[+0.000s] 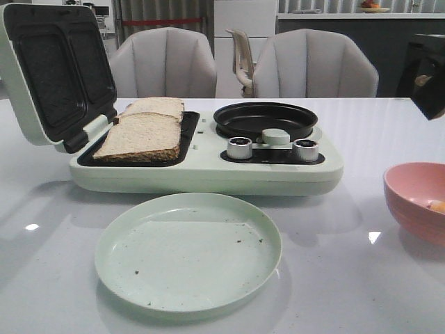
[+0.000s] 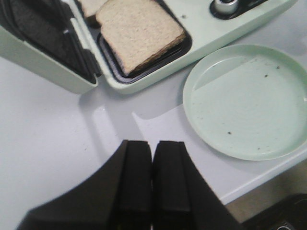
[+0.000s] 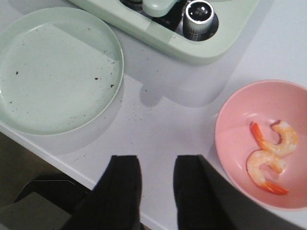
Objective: Make breakfast with bread and shrimp
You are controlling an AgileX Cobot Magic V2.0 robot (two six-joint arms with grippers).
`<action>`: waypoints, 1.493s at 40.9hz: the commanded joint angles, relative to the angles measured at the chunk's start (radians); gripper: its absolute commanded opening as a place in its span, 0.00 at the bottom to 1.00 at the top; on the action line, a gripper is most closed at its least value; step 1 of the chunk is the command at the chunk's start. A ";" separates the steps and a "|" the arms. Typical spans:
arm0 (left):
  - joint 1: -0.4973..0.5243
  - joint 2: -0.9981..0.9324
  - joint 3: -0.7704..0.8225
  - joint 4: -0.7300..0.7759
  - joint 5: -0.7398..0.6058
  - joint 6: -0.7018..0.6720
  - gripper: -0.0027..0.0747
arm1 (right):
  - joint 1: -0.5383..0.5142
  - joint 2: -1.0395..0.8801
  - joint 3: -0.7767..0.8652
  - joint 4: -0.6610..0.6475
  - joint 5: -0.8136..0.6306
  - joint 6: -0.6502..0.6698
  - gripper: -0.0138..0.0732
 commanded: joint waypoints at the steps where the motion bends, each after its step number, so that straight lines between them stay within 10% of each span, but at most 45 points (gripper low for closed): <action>1: 0.059 0.035 -0.047 0.066 -0.021 0.002 0.17 | -0.004 -0.018 -0.026 0.003 -0.062 -0.001 0.52; 28: 0.926 0.326 -0.280 -0.586 -0.234 0.600 0.17 | -0.004 -0.018 -0.026 0.003 -0.062 -0.001 0.52; 47: 0.977 0.729 -0.693 -0.696 -0.267 0.604 0.17 | -0.004 -0.018 -0.026 0.003 -0.062 -0.001 0.52; 61: 0.975 0.867 -0.841 -1.180 -0.121 0.853 0.17 | -0.004 -0.018 -0.026 0.003 -0.062 -0.001 0.52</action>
